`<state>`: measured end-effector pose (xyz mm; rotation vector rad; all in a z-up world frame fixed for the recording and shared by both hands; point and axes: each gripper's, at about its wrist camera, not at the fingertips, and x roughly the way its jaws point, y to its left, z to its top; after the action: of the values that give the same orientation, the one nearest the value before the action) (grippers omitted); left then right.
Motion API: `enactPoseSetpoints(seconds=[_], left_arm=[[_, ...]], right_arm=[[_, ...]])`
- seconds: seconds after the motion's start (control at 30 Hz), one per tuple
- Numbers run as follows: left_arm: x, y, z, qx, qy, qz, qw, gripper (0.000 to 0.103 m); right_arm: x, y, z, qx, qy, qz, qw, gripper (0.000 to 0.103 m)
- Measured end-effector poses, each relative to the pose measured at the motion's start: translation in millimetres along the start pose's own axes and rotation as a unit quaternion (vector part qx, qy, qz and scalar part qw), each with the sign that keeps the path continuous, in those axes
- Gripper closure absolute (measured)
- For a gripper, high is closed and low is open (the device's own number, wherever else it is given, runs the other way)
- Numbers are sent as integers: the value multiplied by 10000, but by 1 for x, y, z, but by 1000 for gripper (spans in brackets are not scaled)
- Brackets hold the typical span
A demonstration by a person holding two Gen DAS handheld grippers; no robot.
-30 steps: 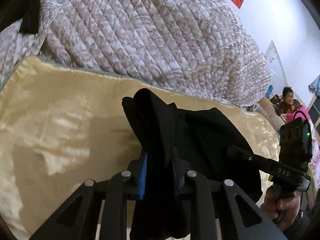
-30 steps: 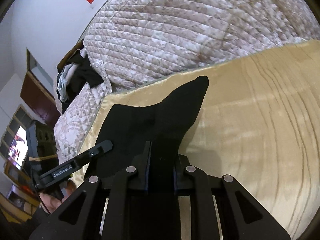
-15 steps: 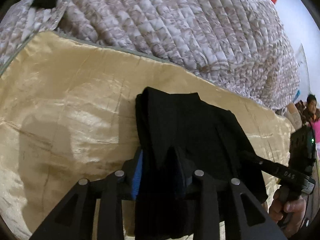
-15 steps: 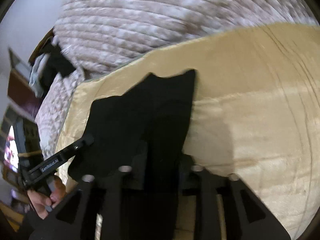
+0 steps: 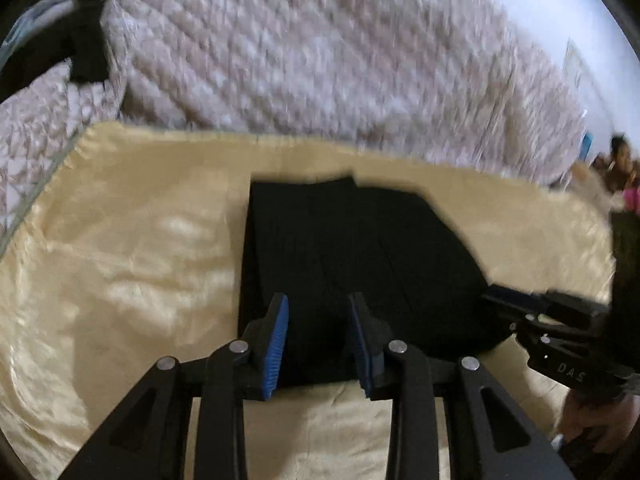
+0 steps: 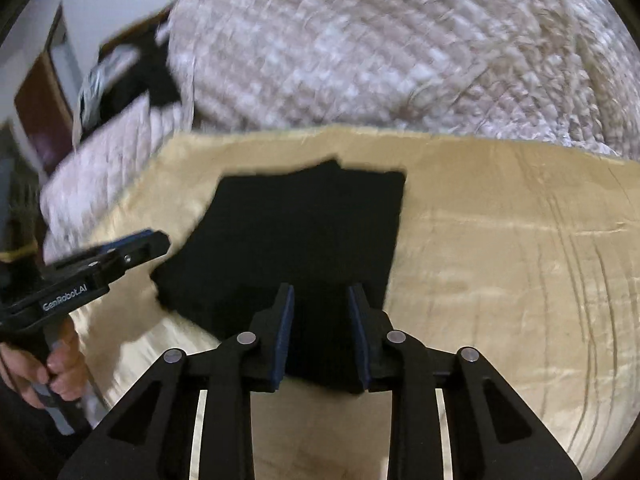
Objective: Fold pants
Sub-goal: 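Lay the folded pants down and open both grippers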
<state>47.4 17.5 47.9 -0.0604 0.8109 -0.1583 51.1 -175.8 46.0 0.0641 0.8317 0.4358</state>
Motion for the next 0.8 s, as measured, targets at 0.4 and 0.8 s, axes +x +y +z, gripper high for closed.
enactPoseSetpoints(seconds=[0.4,0.8], left_arm=[[-27,-4,-13,-77,-218,269,9994,70],[-28,-8,-40,-135,130,493,9986,65]], right_arm=[[-19,11,-18,-216,-113,-219,9995,76],[-38,18,-45,-111,-125,-396,9991,69]])
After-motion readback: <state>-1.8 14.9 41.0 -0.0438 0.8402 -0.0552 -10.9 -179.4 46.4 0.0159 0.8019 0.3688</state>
